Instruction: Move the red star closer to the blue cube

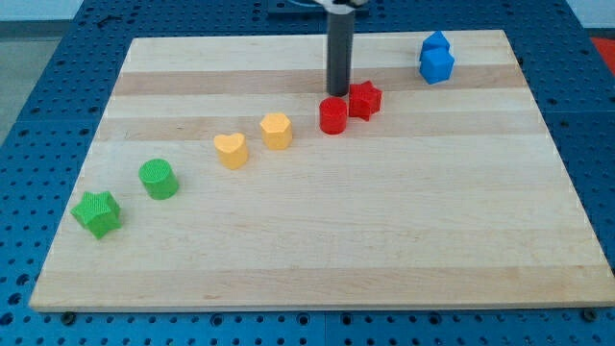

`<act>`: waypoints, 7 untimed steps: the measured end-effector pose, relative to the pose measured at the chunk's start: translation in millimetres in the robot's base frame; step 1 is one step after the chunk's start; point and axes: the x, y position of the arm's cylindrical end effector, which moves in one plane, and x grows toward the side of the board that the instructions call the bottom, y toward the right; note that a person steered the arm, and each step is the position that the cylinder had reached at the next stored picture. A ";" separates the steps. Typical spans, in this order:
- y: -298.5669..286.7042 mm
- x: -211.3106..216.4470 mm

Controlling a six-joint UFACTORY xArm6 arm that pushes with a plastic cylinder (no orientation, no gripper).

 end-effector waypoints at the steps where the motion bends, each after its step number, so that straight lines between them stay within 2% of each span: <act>1: -16.3 11.1; 2: -6.7 21.1; 4: 89.7 19.3; 5: 96.4 20.6; 7: 70.2 55.0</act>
